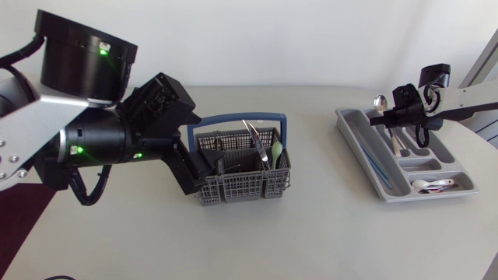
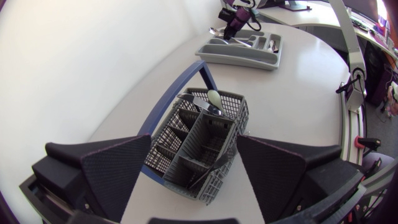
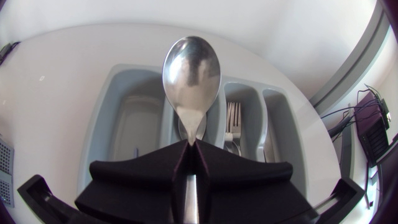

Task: Sort the cutlery from the basket into the organizer compartments.

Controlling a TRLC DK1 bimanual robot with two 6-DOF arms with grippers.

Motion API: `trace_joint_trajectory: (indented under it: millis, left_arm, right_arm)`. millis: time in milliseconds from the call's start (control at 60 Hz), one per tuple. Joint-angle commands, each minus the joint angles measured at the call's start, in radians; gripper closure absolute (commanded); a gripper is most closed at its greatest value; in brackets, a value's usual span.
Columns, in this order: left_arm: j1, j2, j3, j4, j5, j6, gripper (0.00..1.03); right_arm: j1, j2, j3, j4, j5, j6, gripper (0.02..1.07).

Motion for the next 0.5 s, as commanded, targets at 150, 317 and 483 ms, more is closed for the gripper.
trace_joint_trajectory:
  millis: [150, 317, 483]
  left_arm:
    - [-0.008, -0.017, -0.050, 0.022, -0.006, 0.027, 0.08]
    - [-0.008, -0.017, -0.062, 0.033, -0.006, 0.027, 0.08]
    - [-0.004, -0.022, -0.066, 0.033, -0.006, 0.029, 0.08]
  right_arm:
    - [0.014, 0.094, 0.094, -0.085, 0.024, 0.030, 1.01]
    - [0.008, 0.141, 0.110, -0.106, 0.035, 0.030, 1.01]
    - [0.001, 0.146, 0.110, -0.116, 0.038, 0.028, 0.85]
